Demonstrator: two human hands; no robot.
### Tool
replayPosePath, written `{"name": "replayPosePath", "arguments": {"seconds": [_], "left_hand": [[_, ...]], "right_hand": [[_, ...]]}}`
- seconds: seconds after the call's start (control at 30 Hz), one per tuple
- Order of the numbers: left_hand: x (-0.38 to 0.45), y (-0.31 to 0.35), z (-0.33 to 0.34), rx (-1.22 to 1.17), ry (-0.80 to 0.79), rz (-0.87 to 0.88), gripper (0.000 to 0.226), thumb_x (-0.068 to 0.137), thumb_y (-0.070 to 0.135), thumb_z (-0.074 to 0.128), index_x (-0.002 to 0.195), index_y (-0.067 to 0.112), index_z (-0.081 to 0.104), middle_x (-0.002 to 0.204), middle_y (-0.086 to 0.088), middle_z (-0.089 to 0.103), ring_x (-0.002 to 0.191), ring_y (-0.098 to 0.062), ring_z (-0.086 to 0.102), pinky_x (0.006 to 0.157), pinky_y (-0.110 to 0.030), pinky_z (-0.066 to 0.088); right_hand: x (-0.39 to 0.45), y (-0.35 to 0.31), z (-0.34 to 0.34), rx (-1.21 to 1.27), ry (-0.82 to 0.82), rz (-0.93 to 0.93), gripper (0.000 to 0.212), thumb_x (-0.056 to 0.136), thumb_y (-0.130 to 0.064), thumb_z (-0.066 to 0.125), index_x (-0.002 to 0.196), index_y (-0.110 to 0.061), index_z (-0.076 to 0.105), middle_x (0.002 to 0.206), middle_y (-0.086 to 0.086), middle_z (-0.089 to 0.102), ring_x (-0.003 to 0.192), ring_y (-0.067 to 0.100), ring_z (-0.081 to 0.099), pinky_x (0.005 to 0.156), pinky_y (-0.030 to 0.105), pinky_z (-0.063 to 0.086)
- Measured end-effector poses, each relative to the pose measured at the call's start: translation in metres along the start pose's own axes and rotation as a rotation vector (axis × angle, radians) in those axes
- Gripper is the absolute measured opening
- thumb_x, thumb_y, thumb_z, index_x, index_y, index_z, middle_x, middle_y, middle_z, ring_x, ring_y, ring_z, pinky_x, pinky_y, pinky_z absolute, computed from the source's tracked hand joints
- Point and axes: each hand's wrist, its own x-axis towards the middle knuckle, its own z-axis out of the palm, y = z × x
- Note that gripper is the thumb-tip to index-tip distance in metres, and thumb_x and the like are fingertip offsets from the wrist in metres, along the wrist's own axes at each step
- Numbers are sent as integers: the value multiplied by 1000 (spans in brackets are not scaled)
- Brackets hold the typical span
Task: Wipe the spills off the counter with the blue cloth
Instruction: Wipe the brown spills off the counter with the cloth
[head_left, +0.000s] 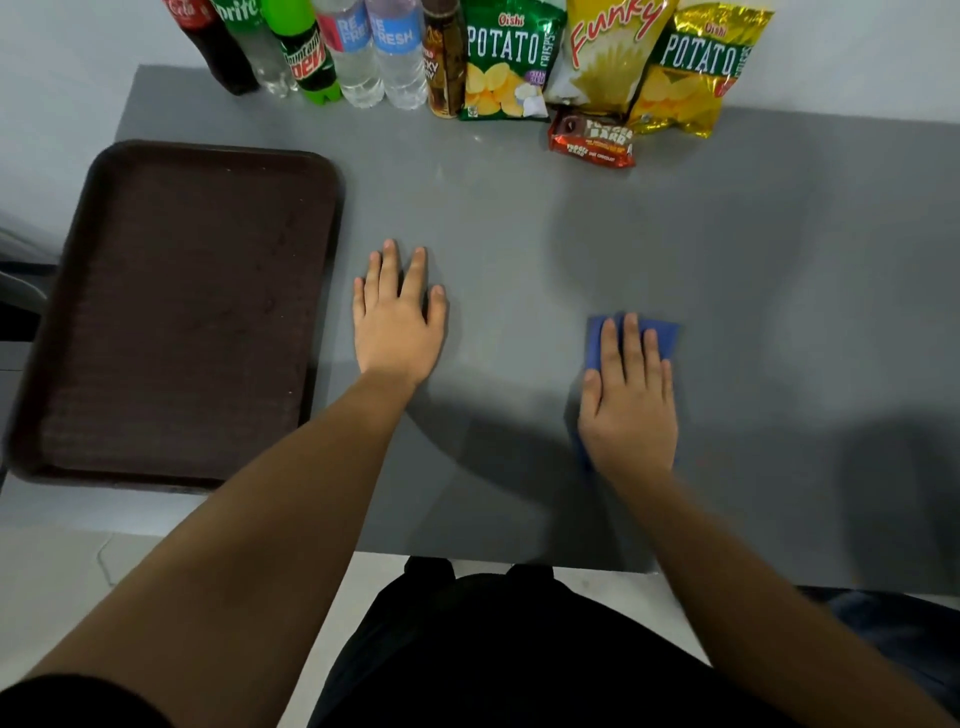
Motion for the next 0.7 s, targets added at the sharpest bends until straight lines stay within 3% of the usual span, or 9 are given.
{"name": "replayPosePath", "arguments": {"seconds": [0.07, 0.17, 0.33, 0.43, 0.53, 0.7], "left_hand": [[0, 1, -8, -59, -11, -7, 56, 107, 43, 45, 159, 22, 43, 171, -12, 27, 159, -31, 18, 129, -48, 11], [-5, 2, -24, -124, 34, 23, 49, 105, 36, 53, 148, 12, 56, 156, -17, 49, 147, -37, 40, 121, -48, 31], [-28, 1, -53, -115, 82, 2, 36, 105, 40, 51, 125, 15, 68, 110, -13, 74, 106, -40, 66, 82, -47, 53], [-48, -7, -68, -122, 84, -20, 35, 106, 41, 48, 112, 15, 71, 86, -10, 72, 84, -42, 68, 68, -44, 51], [-70, -17, -83, -161, 84, -61, 36, 107, 39, 49, 86, 14, 64, 63, 5, 51, 68, -36, 59, 60, -36, 34], [-106, -39, -105, -242, 93, -181, 47, 107, 42, 48, 64, 24, 40, 53, 8, 42, 50, -18, 44, 51, -32, 26]], "right_hand": [[-32, -20, 6, 6, 11, -5, 61, 106, -36, 30, 163, -15, 22, 171, 8, 20, 157, 30, 22, 126, 47, 20], [-60, -59, 17, 36, 40, -80, 59, 107, -33, 34, 163, -15, 25, 170, 9, 23, 157, 29, 22, 126, 46, 24], [-31, -77, 14, 69, -35, -262, 60, 106, -37, 35, 163, -19, 25, 172, 1, 18, 159, 23, 15, 129, 41, 16], [-9, -71, 9, 70, -61, -304, 60, 104, -38, 37, 162, -22, 29, 171, -1, 22, 158, 22, 19, 128, 41, 19], [1, -60, 6, 55, -57, -308, 59, 104, -37, 38, 161, -22, 30, 170, -2, 23, 158, 21, 20, 128, 42, 20], [-17, -39, 7, 28, -59, -213, 61, 105, -37, 34, 163, -19, 25, 171, 1, 20, 158, 24, 20, 128, 44, 19]]}}
